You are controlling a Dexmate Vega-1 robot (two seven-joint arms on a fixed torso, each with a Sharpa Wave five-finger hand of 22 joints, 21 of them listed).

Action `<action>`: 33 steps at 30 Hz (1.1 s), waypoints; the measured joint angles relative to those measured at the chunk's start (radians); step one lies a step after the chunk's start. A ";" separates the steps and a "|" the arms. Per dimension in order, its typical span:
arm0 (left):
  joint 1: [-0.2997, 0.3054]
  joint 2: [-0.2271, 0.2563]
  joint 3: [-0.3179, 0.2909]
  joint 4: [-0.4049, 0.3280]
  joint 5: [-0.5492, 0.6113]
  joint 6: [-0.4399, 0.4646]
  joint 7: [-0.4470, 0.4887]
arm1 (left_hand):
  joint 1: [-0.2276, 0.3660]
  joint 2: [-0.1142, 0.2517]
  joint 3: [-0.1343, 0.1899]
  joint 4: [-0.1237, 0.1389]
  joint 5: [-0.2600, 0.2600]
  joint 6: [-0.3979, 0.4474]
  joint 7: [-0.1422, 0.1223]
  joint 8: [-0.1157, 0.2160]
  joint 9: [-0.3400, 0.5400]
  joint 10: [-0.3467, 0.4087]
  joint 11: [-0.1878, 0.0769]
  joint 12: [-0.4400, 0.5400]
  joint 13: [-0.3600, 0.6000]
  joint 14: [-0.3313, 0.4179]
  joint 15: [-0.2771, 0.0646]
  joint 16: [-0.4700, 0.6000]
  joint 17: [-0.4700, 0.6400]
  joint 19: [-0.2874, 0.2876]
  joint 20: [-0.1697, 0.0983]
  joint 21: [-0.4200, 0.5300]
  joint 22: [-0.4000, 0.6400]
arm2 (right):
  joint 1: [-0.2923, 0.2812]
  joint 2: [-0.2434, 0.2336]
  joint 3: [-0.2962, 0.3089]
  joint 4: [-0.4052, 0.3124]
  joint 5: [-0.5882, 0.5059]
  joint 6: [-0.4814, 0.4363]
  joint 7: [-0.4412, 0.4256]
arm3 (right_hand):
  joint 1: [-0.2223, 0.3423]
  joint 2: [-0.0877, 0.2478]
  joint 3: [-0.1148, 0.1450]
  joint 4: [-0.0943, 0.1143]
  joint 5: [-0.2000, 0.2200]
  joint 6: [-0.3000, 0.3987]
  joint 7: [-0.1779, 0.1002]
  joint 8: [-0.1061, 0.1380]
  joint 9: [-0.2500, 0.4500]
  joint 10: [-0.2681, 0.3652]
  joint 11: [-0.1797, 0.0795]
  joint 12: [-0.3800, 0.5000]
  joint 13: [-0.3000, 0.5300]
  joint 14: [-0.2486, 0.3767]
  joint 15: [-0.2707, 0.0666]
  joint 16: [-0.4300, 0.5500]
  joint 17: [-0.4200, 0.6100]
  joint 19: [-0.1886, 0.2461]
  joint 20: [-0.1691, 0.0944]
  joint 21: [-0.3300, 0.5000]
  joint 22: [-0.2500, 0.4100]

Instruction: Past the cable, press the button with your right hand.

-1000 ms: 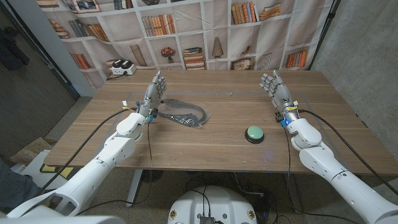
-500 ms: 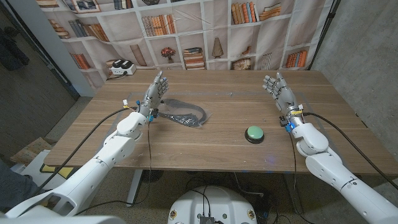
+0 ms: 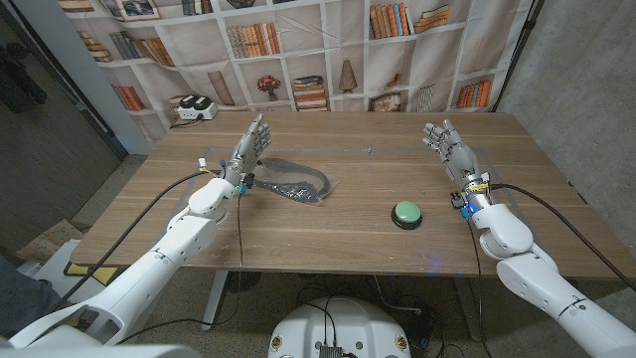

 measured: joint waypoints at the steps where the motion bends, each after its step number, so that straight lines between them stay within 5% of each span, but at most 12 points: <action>1: 0.000 -0.001 0.000 0.001 0.000 0.000 0.000 | 0.000 0.000 0.000 0.000 0.000 0.000 0.000 0.000 0.000 0.000 0.000 -0.003 0.000 -0.003 0.002 0.000 0.000 -0.001 0.000 -0.004 0.000 | 0.000 0.000 0.000 0.000 -0.001 0.003 0.000 | 0.000 0.000 0.000 0.000 0.000 0.000 0.000 0.000 0.000 0.000 0.000 0.000 0.000 0.000 0.000 0.000 0.000 0.000 0.000 0.000 0.000; 33: -0.027 0.013 0.023 -0.006 0.036 0.030 0.004 | 0.016 0.016 0.000 0.000 -0.007 -0.013 -0.005 -0.020 0.000 -0.020 0.001 -0.028 0.000 -0.020 0.012 -0.017 0.000 -0.020 -0.002 -0.023 0.000 | -0.157 -0.011 0.056 -0.106 -0.096 0.081 -0.030 | 0.000 0.000 -0.006 -0.006 0.000 0.013 -0.012 -0.005 0.005 0.018 -0.018 -0.001 0.000 0.020 -0.020 0.000 0.002 0.030 -0.005 -0.008 0.000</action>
